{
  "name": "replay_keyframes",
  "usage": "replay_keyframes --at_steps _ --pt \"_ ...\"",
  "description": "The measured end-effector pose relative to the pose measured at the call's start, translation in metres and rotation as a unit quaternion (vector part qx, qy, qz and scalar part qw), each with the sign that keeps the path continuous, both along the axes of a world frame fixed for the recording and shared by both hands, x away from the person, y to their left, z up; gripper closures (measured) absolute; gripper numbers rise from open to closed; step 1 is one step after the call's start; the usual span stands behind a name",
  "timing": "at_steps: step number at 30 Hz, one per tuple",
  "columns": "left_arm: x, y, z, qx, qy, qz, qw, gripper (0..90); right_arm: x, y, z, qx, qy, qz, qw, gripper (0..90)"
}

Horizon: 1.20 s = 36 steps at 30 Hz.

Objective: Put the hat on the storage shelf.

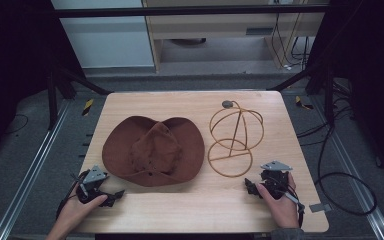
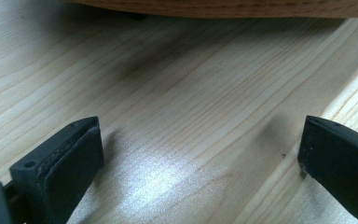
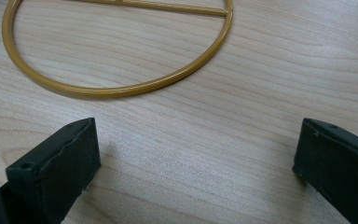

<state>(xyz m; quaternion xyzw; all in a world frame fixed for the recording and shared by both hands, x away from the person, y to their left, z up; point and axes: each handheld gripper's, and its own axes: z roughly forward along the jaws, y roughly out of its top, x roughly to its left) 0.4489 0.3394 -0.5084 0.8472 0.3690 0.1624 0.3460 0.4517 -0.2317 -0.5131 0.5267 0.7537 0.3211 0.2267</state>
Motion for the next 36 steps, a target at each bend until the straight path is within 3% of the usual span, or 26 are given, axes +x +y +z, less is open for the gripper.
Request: replay_keyframes --at_steps 5,9,11,15,18,23,30,36 --pt "-0.002 0.001 0.004 -0.004 0.008 -0.002 1.0000 3.6 0.000 0.000 0.000 0.000 0.000 0.000 1.0000 0.4" --pt "-0.006 0.002 0.009 -0.006 -0.001 -0.005 1.0000 3.7 0.000 0.000 0.000 0.002 0.001 0.000 1.0000 0.4" --pt "-0.013 0.004 0.016 -0.028 -0.010 -0.005 0.9996 3.7 0.000 0.000 0.000 0.002 0.002 0.000 1.0000 0.4" --pt "-0.023 0.008 0.026 -0.037 -0.019 0.001 0.9991 3.7 0.000 0.000 0.000 0.002 0.001 0.000 1.0000 0.4" --pt "-0.028 0.012 0.039 -0.063 -0.032 -0.002 0.9975 3.6 0.000 0.000 0.000 0.001 0.001 0.000 1.0000 0.4" --pt "-0.030 0.012 0.061 -0.083 -0.052 -0.008 0.9952 3.6 0.000 0.000 0.000 0.001 0.000 0.000 1.0000 0.4" --pt "-0.011 0.002 0.087 -0.053 -0.061 -0.014 0.9966 3.3 0.000 0.000 0.000 0.001 0.001 0.000 1.0000 0.4" --pt "0.008 -0.016 0.107 -0.032 -0.054 -0.032 0.9975 3.2 0.000 0.000 0.000 0.002 0.002 0.000 1.0000 0.4"
